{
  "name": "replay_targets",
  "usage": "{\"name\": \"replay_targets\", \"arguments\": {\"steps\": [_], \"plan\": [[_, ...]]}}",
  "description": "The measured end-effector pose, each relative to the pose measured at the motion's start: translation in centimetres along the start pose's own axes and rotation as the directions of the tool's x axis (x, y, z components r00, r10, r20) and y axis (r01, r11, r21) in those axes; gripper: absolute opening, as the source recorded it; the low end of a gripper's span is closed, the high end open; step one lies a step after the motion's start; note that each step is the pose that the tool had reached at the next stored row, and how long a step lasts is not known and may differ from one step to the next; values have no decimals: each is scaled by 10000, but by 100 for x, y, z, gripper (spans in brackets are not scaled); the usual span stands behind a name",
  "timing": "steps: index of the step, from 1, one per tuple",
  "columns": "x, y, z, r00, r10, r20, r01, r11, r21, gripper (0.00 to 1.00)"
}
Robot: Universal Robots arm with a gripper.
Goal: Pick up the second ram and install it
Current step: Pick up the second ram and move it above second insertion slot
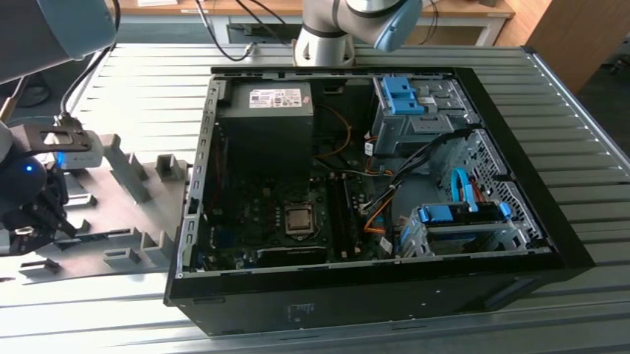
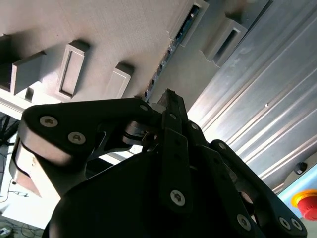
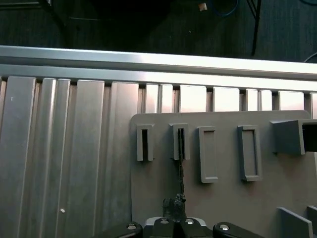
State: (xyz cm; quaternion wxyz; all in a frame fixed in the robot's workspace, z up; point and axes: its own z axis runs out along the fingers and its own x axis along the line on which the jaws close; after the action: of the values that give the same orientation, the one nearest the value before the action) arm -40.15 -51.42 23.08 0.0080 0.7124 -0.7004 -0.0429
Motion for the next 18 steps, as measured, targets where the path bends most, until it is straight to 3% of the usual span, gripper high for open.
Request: {"name": "replay_targets", "arguments": {"steps": [4,10,18], "plan": [[1,0,14,9977,669,47,-669,9978,29,11],[1,0,16,9971,757,55,-757,9971,34,11],[1,0,15,9969,781,56,-781,9969,35,35]]}}
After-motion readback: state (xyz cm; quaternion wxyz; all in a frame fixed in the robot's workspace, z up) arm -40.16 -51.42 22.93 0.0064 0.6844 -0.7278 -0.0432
